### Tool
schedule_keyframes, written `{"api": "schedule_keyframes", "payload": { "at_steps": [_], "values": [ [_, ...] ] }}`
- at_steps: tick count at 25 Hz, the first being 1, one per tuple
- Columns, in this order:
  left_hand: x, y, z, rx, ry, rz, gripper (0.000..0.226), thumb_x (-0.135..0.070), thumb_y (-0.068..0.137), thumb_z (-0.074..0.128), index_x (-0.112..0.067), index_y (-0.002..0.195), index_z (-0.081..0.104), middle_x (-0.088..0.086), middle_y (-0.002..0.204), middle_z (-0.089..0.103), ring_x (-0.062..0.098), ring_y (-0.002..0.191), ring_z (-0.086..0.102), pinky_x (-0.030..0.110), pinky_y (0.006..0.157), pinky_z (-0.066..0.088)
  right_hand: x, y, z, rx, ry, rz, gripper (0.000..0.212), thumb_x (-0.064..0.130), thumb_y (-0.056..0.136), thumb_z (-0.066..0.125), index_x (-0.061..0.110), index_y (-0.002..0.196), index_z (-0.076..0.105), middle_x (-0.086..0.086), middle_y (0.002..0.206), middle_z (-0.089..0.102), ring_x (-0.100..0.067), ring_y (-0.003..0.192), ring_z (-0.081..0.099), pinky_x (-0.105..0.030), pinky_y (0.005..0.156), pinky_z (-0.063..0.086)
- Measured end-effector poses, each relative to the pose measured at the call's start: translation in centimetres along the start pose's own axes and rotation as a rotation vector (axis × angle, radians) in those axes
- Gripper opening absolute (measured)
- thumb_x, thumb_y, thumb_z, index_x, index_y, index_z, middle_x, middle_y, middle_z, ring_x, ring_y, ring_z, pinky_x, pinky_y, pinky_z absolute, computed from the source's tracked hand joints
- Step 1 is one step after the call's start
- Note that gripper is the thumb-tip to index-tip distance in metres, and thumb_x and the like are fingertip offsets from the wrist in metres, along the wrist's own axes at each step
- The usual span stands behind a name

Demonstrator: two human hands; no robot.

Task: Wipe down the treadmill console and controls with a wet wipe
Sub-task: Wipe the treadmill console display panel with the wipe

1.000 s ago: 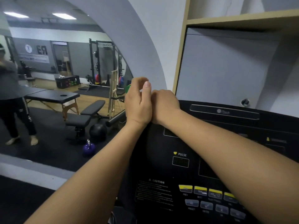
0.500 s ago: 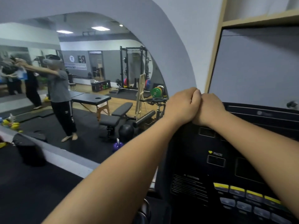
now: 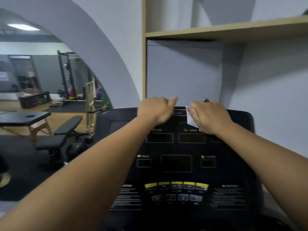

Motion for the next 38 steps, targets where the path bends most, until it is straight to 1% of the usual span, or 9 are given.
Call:
{"api": "schedule_keyframes", "payload": {
  "at_steps": [5,8,11,14,17,23,26,32,38],
  "values": [
    [0.6,0.0,0.3,-0.037,0.072,0.033,0.062,-0.061,0.099,0.016,-0.022,0.088,0.064,0.017,0.110,0.067,0.037,0.104,0.059,0.034,0.075,0.033,-7.5,-3.9,0.4,0.041,0.026,0.155,0.043,0.042,0.101,0.011,0.018,0.080,0.040,0.003,0.065,0.051,-0.028,0.059,0.044,-0.043,0.081,0.043],
    [0.6,-0.1,0.5,-0.060,0.067,0.036,0.069,-0.061,0.099,0.012,-0.020,0.092,0.067,0.014,0.094,0.065,0.035,0.087,0.055,0.035,0.075,0.033,-10.8,-6.2,0.7,0.020,0.079,0.282,0.045,0.040,0.103,0.014,0.016,0.080,0.043,0.006,0.060,0.042,-0.029,0.063,0.051,-0.040,0.077,0.041],
    [0.5,-0.1,0.7,-0.076,0.073,0.010,0.073,-0.063,0.098,0.010,-0.020,0.096,0.069,0.014,0.092,0.065,0.034,0.082,0.051,0.035,0.074,0.032,-12.3,-8.8,1.9,0.028,0.254,0.519,0.045,0.047,0.104,0.014,0.015,0.096,0.045,-0.001,0.067,0.052,-0.023,0.063,0.058,-0.034,0.060,0.042],
    [0.3,-0.2,0.6,-0.109,0.069,-0.015,0.074,-0.063,0.098,0.010,-0.019,0.095,0.070,0.017,0.089,0.064,0.037,0.084,0.054,0.035,0.074,0.032,-10.4,-11.4,3.1,-0.053,0.436,0.702,0.049,0.057,0.100,0.014,0.021,0.116,0.044,-0.004,0.081,0.062,-0.025,0.072,0.064,-0.039,0.068,0.053],
    [0.2,-0.5,0.7,-0.125,0.052,-0.024,0.076,-0.063,0.098,0.009,-0.017,0.091,0.069,0.011,0.076,0.055,0.032,0.075,0.046,0.035,0.073,0.032,-7.4,-14.6,3.1,-0.106,0.522,0.798,0.045,0.035,0.106,0.025,0.009,0.142,0.033,-0.002,0.096,0.051,-0.023,0.082,0.060,-0.034,0.069,0.049],
    [0.2,-0.5,0.6,-0.138,0.055,-0.020,0.076,-0.061,0.098,0.008,-0.016,0.085,0.067,0.010,0.071,0.055,0.030,0.068,0.045,0.034,0.068,0.033,-8.5,-9.8,2.6,-0.087,0.318,0.586,0.058,0.039,0.102,0.023,0.008,0.151,0.018,-0.022,0.145,0.035,-0.039,0.123,0.046,-0.041,0.093,0.044],
    [0.2,-0.6,0.5,-0.153,0.055,0.000,0.074,-0.059,0.099,0.008,-0.014,0.075,0.062,0.006,0.062,0.049,0.019,0.056,0.038,0.031,0.057,0.026,-6.8,-5.8,2.3,-0.018,0.081,0.499,0.064,0.049,0.098,0.010,0.014,0.150,0.027,-0.017,0.156,0.027,-0.036,0.146,0.019,-0.056,0.117,0.013],
    [0.2,-1.1,0.4,-0.140,0.032,0.003,0.068,-0.058,0.100,0.010,-0.020,0.083,0.063,0.003,0.066,0.048,0.025,0.070,0.044,0.034,0.069,0.030,4.4,-8.1,3.7,0.037,0.009,0.135,0.071,0.055,0.099,0.025,0.017,0.157,0.010,-0.015,0.164,-0.001,-0.031,0.151,-0.008,-0.058,0.119,0.001],
    [0.1,-1.2,0.3,-0.143,0.045,0.027,0.063,-0.055,0.101,0.012,-0.019,0.077,0.058,-0.001,0.060,0.045,0.017,0.056,0.037,0.032,0.062,0.026,-0.3,-12.8,4.7,0.106,-0.076,0.120,0.074,0.061,0.098,0.013,0.019,0.156,-0.002,-0.010,0.164,-0.009,-0.026,0.151,-0.010,-0.056,0.120,0.001]
  ]
}}
Point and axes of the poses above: each hand's wrist, its own y-axis towards the middle knuckle, its own z-axis out of the palm, x = y × z, the point moved 4 cm from there along y, towards the middle knuckle
